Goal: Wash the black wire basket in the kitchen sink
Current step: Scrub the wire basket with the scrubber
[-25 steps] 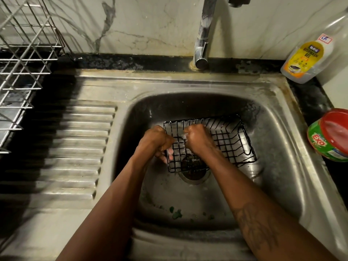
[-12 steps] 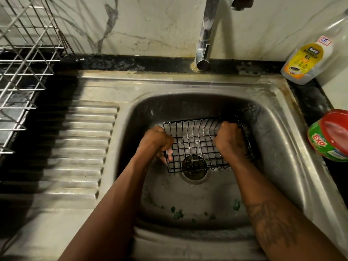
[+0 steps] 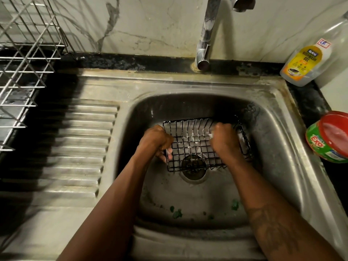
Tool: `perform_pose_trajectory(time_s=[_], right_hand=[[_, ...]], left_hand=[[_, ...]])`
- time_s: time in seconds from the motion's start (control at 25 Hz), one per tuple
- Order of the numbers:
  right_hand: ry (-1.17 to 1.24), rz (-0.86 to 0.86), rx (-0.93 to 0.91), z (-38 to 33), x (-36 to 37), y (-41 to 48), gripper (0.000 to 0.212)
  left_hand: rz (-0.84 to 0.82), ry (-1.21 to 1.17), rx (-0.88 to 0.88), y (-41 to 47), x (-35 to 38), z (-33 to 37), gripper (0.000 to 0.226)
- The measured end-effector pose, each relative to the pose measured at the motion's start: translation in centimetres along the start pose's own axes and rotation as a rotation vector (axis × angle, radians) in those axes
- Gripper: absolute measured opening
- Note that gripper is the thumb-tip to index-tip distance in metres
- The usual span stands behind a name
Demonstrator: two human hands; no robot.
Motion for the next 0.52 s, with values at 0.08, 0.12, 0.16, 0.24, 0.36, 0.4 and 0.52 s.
perform_pose_trajectory(time_s=[0.08, 0.12, 0.16, 0.24, 0.36, 0.4, 0.52], right_hand=[[-0.054, 0.03, 0.113, 1.5, -0.5, 0.1, 0.01], [-0.083, 0.024, 0.141, 1.4, -0.6, 0.2, 0.013], [-0.119, 0.003, 0.157, 1.1, -0.5, 0.3, 0.015], [-0.166, -0.048, 0.166, 0.4, -0.2, 0.2, 0.019], [-0.116, -0.059, 0.15, 1.1, 0.1, 1.1, 0.017], [-0.074, -0.07, 0.126, 1.4, 0.2, 1.4, 0.016], [0.001, -0.209, -0.135, 0.2, 0.9, 1.5, 0.011]], left_hand=[[0.006, 0.005, -0.001, -0.4, 0.0, 0.1, 0.013], [0.014, 0.001, 0.006, -0.6, 0.0, 0.2, 0.013], [0.021, -0.009, 0.006, -0.7, 0.0, 0.3, 0.013], [0.029, -0.011, -0.011, -0.9, -0.2, 0.4, 0.013], [0.063, -0.055, 0.015, -1.0, -0.4, 0.1, 0.024], [0.102, -0.083, 0.043, -0.8, -0.6, 0.0, 0.028], [0.349, -0.033, 0.214, -0.4, -1.9, -0.6, 0.026]])
Point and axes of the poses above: each hand's wrist, its own y-axis towards the middle knuckle, its own x-axis out of the palm, z = x × y, the point moved 3 cm from there along y, towards the middle knuckle, and after that the axes turned 1 degree about -y, right-handed, at the moved point
